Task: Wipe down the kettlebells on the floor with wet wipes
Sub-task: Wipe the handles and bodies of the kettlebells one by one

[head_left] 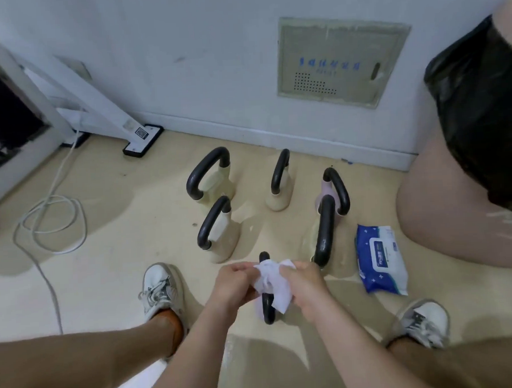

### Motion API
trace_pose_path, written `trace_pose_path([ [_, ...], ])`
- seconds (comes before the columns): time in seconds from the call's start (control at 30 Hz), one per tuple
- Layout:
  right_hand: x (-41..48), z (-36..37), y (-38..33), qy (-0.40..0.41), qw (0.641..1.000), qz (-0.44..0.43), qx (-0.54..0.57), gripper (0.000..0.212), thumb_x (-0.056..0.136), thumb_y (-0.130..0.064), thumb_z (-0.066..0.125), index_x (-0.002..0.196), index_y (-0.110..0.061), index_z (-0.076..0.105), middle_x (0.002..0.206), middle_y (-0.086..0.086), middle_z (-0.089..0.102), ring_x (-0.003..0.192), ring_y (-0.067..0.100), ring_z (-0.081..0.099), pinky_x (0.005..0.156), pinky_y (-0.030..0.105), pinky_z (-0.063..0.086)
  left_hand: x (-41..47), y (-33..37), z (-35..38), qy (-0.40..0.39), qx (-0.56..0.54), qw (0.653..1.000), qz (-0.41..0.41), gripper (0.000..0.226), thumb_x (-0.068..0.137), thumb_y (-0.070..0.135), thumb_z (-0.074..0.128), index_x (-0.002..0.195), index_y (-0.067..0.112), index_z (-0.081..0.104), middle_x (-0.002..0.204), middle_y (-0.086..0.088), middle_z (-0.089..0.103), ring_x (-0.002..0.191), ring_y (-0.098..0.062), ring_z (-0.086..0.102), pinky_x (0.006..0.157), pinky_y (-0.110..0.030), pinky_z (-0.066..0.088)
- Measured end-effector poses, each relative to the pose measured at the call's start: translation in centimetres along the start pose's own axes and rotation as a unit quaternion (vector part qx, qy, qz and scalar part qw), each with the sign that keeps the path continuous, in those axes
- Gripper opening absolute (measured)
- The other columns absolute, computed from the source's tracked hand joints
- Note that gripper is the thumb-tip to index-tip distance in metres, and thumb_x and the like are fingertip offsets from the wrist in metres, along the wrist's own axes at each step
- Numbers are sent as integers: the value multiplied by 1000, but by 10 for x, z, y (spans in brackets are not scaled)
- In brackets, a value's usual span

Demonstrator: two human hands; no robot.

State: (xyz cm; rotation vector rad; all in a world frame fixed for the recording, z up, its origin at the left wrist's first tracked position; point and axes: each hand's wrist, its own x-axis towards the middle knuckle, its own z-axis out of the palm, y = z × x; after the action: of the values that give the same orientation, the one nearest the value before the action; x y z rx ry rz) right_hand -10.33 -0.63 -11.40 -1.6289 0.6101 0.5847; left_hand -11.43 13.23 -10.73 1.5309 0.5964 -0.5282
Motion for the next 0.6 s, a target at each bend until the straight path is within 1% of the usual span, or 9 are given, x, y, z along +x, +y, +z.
trace_pose_path([
  [0.07, -10, -21, -37, -60, 986, -6, 154, 10, 92, -13, 58, 92, -7, 66, 101, 16, 69, 85, 29, 66, 73, 36, 56, -8, 30, -8, -62, -103, 992, 30, 15, 70, -1, 53, 77, 8, 63, 76, -8, 61, 70, -19, 59, 74, -30, 49],
  [0.13, -45, -54, -78, -104, 943, -57, 310, 28, 92, -26, 61, 110, -6, 63, 111, 21, 68, 95, 34, 68, 76, 41, 56, -39, 67, -10, -216, -247, 941, 79, 3, 79, 7, 54, 77, 9, 54, 97, -16, 60, 91, -28, 60, 88, -41, 48],
  [0.17, -58, -63, -91, -120, 923, -65, 359, 27, 90, -30, 61, 108, -10, 63, 103, 18, 70, 90, 34, 69, 76, 42, 56, -48, 75, -9, -265, -308, 911, 75, 9, 84, 11, 54, 75, 9, 52, 104, -19, 60, 96, -33, 59, 87, -44, 49],
  [0.23, -81, -78, -112, -178, 911, -104, 358, 20, 90, -27, 55, 85, -11, 65, 76, 9, 67, 70, 26, 68, 72, 37, 52, -66, 88, 0, -290, -298, 907, 68, 21, 90, 21, 59, 72, 10, 54, 94, -17, 67, 81, -31, 65, 67, -38, 55],
  [0.3, -108, -91, -125, -192, 916, -183, 300, 13, 89, -13, 53, 83, -11, 64, 75, 7, 64, 69, 22, 64, 68, 33, 51, -87, 92, 13, -266, -192, 940, 95, 28, 87, 39, 57, 79, 12, 63, 74, -5, 65, 61, -19, 61, 57, -28, 49],
  [0.37, -124, -98, -136, -194, 919, -248, 236, 16, 88, -2, 55, 98, -12, 63, 85, 11, 64, 76, 23, 62, 69, 33, 53, -96, 92, 18, -278, -103, 946, 129, 42, 85, 51, 55, 90, 14, 74, 78, -5, 65, 66, -16, 61, 61, -27, 48],
  [0.43, -140, -103, -145, -169, 932, -278, 160, 24, 88, 1, 59, 107, -12, 63, 90, 16, 62, 79, 26, 61, 70, 34, 52, -101, 92, 16, -316, -84, 931, 162, 56, 74, 58, 70, 93, 6, 74, 88, -12, 67, 81, -24, 63, 72, -30, 49],
  [0.53, -148, -109, -153, -50, 950, -308, -35, 26, 87, -8, 67, 111, -16, 66, 99, 12, 67, 80, 22, 64, 69, 30, 53, -104, 95, 12, -324, -49, 917, 227, 57, 63, 51, 84, 80, -1, 69, 86, -15, 64, 86, -28, 59, 84, -35, 44],
  [0.6, -147, -118, -154, 70, 911, -308, -265, 21, 85, -23, 69, 105, -17, 70, 98, 3, 68, 88, 19, 65, 72, 27, 50, -107, 100, 11, -295, -43, 919, 260, 37, 65, 43, 83, 69, 8, 73, 80, -9, 70, 80, -23, 64, 81, -29, 48],
])
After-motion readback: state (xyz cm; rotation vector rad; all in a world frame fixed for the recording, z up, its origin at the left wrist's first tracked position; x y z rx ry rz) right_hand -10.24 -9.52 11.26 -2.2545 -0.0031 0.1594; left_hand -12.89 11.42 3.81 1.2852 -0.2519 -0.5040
